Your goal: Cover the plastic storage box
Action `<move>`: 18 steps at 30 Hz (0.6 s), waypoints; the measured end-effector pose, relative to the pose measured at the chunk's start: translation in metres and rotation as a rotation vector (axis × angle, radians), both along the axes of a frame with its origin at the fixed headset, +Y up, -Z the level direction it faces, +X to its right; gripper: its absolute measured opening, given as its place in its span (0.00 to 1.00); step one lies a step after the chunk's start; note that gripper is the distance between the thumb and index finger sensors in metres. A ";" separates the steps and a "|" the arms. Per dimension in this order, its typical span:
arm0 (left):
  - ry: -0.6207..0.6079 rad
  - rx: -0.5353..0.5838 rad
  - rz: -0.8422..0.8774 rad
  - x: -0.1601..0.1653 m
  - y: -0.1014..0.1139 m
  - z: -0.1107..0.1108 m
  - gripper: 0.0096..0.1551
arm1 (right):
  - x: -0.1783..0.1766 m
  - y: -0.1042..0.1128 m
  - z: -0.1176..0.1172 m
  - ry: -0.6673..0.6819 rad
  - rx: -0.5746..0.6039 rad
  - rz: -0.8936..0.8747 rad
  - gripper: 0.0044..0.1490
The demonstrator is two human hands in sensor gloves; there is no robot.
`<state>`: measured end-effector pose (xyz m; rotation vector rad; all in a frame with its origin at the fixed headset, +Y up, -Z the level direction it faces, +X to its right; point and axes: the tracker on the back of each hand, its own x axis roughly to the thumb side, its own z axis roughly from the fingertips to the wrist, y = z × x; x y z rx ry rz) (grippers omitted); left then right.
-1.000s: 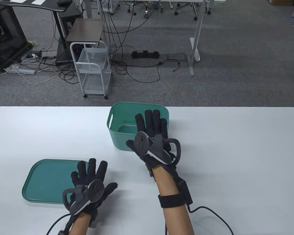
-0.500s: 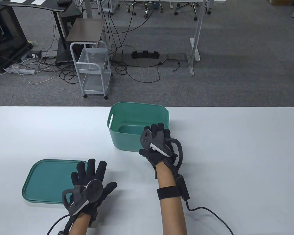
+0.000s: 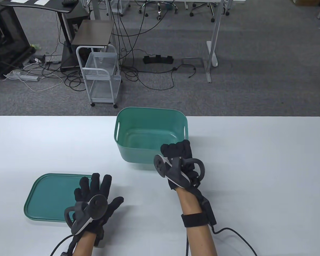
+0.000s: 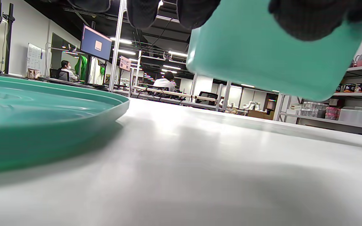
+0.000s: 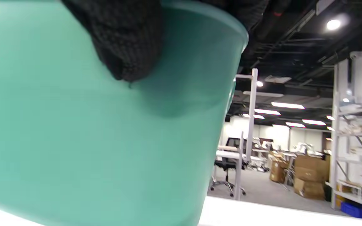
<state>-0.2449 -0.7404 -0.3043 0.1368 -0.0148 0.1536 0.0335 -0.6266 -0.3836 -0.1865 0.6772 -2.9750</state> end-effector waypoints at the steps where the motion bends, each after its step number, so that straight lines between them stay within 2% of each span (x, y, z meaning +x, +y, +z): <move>1: -0.001 -0.001 0.002 0.000 0.000 0.000 0.56 | 0.002 0.003 0.005 0.012 0.007 0.004 0.26; 4: 0.000 0.007 0.005 0.000 0.001 0.001 0.56 | 0.010 0.010 0.028 0.049 0.037 0.018 0.26; 7: 0.002 0.011 0.005 -0.001 0.001 0.001 0.56 | 0.017 0.005 0.046 0.070 0.023 0.002 0.26; 11: 0.011 0.013 0.002 -0.002 0.001 0.002 0.56 | 0.020 -0.018 0.061 0.093 -0.010 -0.012 0.26; 18: 0.032 0.010 0.007 -0.008 0.001 0.002 0.56 | 0.010 -0.056 0.066 0.140 -0.088 -0.004 0.27</move>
